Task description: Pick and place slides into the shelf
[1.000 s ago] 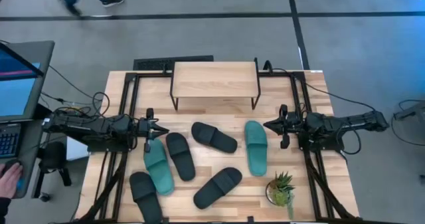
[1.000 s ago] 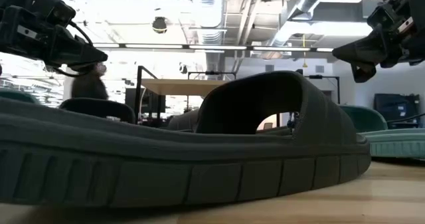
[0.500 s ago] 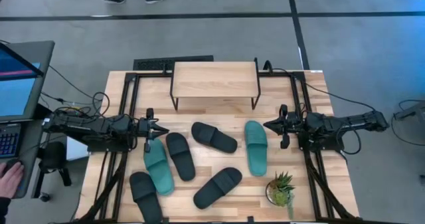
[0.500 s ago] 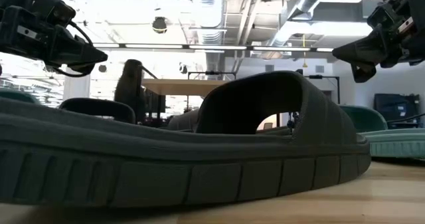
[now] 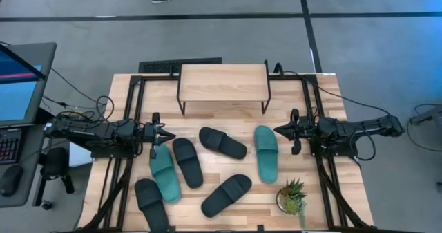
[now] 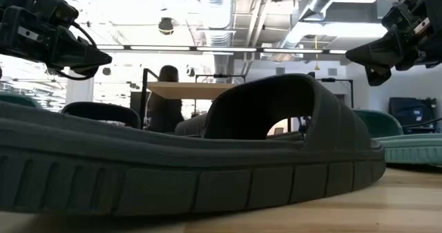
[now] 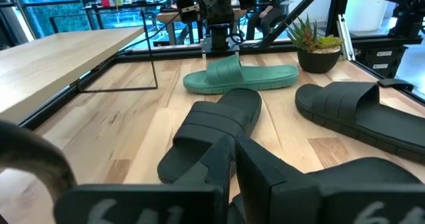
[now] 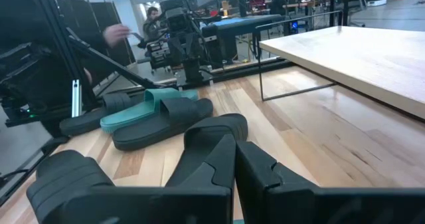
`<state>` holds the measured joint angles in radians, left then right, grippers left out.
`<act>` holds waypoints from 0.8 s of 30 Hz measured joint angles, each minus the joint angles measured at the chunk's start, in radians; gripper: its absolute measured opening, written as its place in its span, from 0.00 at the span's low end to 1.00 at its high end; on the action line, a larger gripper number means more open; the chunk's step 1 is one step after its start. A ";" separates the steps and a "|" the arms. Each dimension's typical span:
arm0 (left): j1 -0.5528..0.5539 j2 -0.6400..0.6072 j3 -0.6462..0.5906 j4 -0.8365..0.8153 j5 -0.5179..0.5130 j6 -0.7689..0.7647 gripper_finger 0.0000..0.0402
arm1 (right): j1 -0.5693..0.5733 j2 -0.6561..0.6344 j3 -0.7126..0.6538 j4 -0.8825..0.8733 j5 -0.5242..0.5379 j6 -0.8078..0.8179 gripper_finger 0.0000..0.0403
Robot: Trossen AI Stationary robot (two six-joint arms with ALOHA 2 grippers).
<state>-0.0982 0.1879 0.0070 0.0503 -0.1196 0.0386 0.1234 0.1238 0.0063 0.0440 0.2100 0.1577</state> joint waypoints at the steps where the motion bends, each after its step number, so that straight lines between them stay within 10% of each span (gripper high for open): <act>1: 0.000 0.000 0.000 0.000 0.000 -0.004 0.03 | 0.000 0.000 0.000 0.000 0.000 0.000 0.00; 24: 0.000 0.000 0.000 0.000 0.000 0.008 0.03 | 0.000 0.000 0.000 0.000 0.000 0.000 0.00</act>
<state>-0.0982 0.1879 0.0071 0.0505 -0.1196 0.0467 0.1236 0.1239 0.0063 0.0437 0.2103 0.1577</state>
